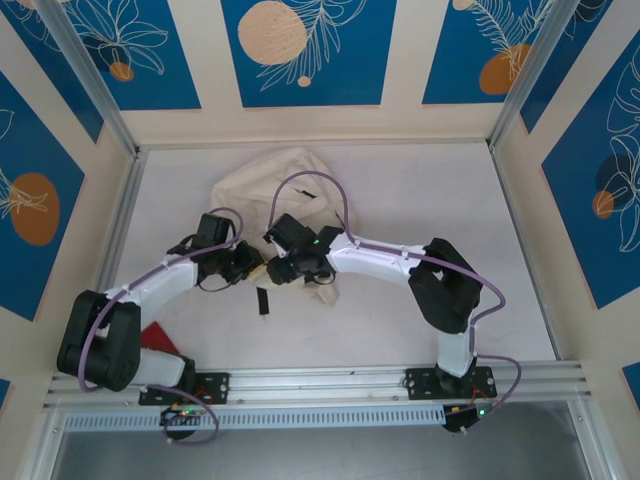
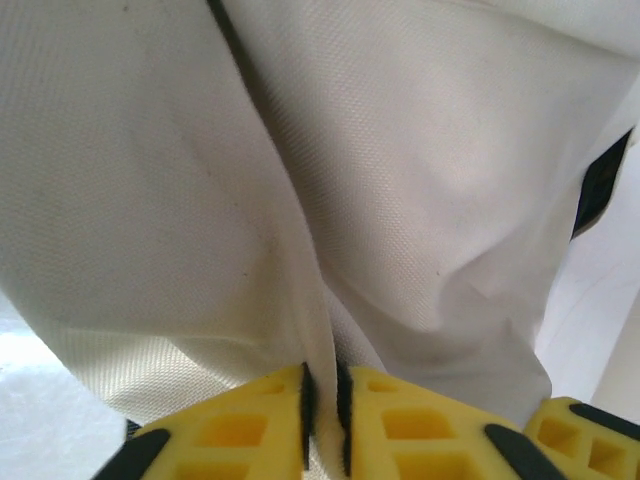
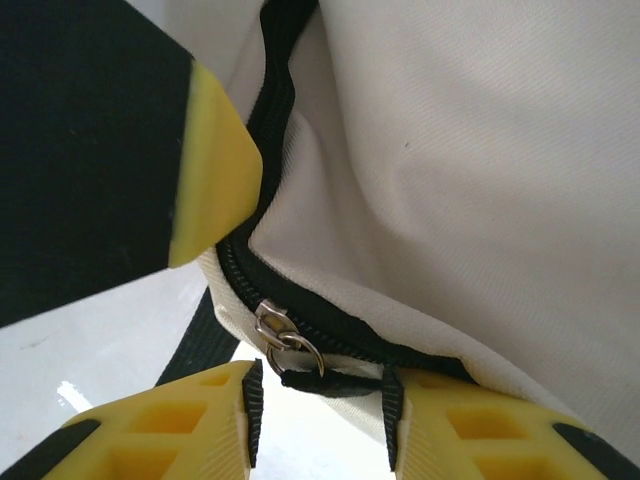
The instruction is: Pack books, pencil case, and school supplies into a backpack
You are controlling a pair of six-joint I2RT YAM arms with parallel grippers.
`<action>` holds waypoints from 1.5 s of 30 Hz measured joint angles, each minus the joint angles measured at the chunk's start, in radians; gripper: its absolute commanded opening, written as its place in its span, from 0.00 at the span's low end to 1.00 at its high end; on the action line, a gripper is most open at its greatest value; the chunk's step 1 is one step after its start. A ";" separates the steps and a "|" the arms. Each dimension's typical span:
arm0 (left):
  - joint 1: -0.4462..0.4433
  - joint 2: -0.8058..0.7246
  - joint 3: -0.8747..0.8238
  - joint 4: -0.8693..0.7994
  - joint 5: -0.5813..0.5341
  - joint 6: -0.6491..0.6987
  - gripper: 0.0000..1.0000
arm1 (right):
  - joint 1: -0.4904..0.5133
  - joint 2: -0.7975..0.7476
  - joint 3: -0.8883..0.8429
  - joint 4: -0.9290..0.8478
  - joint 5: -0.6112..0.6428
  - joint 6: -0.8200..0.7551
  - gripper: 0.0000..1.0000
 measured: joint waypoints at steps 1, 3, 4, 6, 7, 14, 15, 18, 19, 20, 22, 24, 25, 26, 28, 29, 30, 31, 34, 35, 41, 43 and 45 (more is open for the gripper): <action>0.000 0.006 0.000 0.004 0.002 0.000 0.06 | 0.000 0.002 0.002 0.003 0.010 -0.006 0.40; 0.000 0.013 0.000 0.012 0.006 -0.001 0.02 | 0.000 0.004 0.002 0.009 0.028 -0.023 0.40; 0.000 0.013 0.000 0.013 0.007 0.000 0.01 | 0.000 0.004 0.002 0.010 0.033 -0.030 0.40; 0.000 0.013 0.001 0.013 0.008 -0.001 0.00 | 0.000 0.006 0.003 0.013 0.040 -0.046 0.39; 0.000 0.013 0.001 0.012 0.008 -0.001 0.00 | 0.000 0.010 0.006 0.013 0.040 -0.051 0.38; 0.000 0.013 0.006 0.011 0.008 0.002 0.00 | -0.003 0.043 0.020 0.016 0.034 -0.088 0.22; 0.000 0.013 0.007 0.009 0.008 0.003 0.00 | -0.003 0.043 0.020 0.016 0.033 -0.092 0.21; 0.000 0.012 0.012 0.001 0.007 0.010 0.00 | -0.003 0.043 0.021 0.016 0.032 -0.095 0.18; 0.000 0.012 0.013 -0.001 0.005 0.010 0.00 | -0.003 0.043 0.021 0.016 0.032 -0.097 0.17; 0.000 0.012 0.016 -0.007 0.005 0.011 0.00 | -0.003 0.042 0.021 0.015 0.032 -0.098 0.15; 0.000 0.011 0.018 -0.011 0.001 0.015 0.00 | -0.003 0.036 0.018 0.015 0.032 -0.098 0.13; 0.000 0.011 0.022 -0.015 0.001 0.026 0.00 | -0.004 0.023 0.006 0.016 0.032 -0.098 0.11; 0.000 0.011 0.023 -0.015 0.001 0.030 0.00 | -0.004 0.016 0.000 0.016 0.032 -0.098 0.10; -0.002 0.011 0.024 -0.015 0.002 0.034 0.00 | -0.005 0.007 -0.007 0.017 0.033 -0.100 0.08; -0.005 0.010 0.026 -0.014 0.002 0.037 0.00 | -0.006 -0.003 -0.016 0.016 0.039 -0.105 0.07; -0.006 0.010 0.027 -0.015 0.002 0.037 0.00 | -0.007 -0.005 -0.017 0.016 0.040 -0.106 0.06; -0.006 0.010 0.029 -0.015 0.002 0.037 0.00 | -0.008 -0.006 -0.018 0.016 0.041 -0.108 0.05; -0.006 0.010 0.031 -0.016 0.002 0.038 0.00 | -0.008 -0.008 -0.021 0.017 0.043 -0.109 0.05; -0.006 0.010 0.034 -0.022 0.001 0.049 0.00 | -0.010 -0.008 -0.023 0.016 0.048 -0.115 0.07; -0.006 0.010 0.035 -0.024 -0.001 0.055 0.00 | -0.010 -0.009 -0.023 0.016 0.048 -0.118 0.07; -0.010 0.010 0.039 -0.034 -0.002 0.069 0.00 | -0.013 -0.021 -0.040 0.018 0.045 -0.157 0.11; -0.010 0.010 0.039 -0.034 -0.002 0.073 0.00 | -0.017 -0.028 -0.046 0.018 0.034 -0.176 0.12; -0.010 0.010 0.039 -0.034 -0.003 0.079 0.00 | -0.025 -0.035 -0.048 0.010 0.022 -0.197 0.13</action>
